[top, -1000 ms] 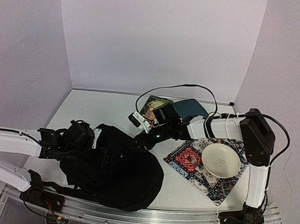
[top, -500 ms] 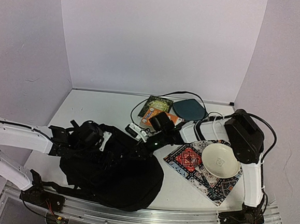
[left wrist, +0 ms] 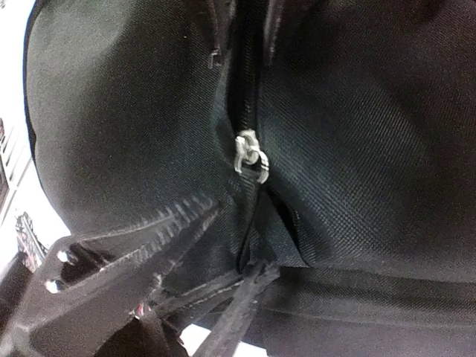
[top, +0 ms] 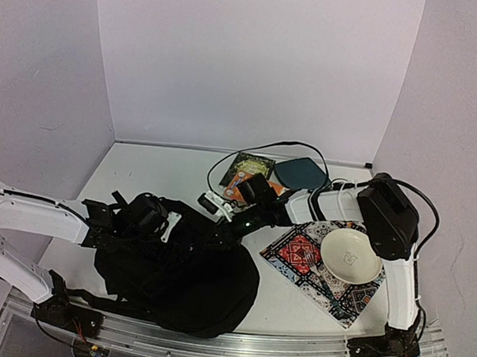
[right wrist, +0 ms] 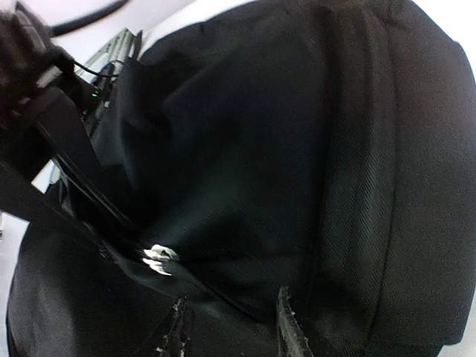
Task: Pack the student bag
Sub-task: Zip the lower front pocket of the student bag.
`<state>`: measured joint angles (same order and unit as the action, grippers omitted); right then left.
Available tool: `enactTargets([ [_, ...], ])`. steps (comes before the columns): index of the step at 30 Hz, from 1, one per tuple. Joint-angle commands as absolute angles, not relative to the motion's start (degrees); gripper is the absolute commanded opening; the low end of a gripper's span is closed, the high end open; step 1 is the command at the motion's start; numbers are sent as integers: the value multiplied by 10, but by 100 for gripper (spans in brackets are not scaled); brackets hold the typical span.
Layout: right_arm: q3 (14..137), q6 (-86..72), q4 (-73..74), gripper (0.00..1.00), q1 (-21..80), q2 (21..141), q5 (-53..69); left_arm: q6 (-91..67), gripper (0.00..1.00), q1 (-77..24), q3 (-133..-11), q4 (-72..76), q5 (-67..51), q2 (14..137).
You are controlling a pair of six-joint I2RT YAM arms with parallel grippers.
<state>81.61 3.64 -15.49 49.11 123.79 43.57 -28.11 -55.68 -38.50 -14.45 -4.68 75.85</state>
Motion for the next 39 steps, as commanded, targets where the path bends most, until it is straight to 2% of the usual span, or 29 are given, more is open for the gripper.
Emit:
enactTargets([
  [1,848,42,-158,40,498,1238,495,-274,7,-556,-399,-141,-57,757],
  [5,857,40,-157,37,499,1243,508,-274,1,-556,-397,-142,-57,756],
  [9,855,38,-156,35,500,1250,504,-276,0,-556,-397,-141,-51,752],
  [14,853,36,-155,38,501,1257,504,-277,0,-556,-393,-142,-51,746],
  [21,860,35,-155,48,506,1259,519,-280,0,-556,-391,-141,-50,744],
  [26,871,32,-156,47,508,1268,533,-280,0,-556,-392,-141,-53,746],
  [29,876,31,-156,40,510,1270,535,-280,0,-556,-391,-140,-55,746],
  [33,878,29,-156,21,510,1271,532,-281,0,-556,-391,-141,-62,743],
  [36,875,27,-157,2,507,1267,511,-283,0,-556,-387,-142,-68,734],
  [39,863,17,-162,0,494,1255,482,-290,0,-556,-379,-144,-75,715],
])
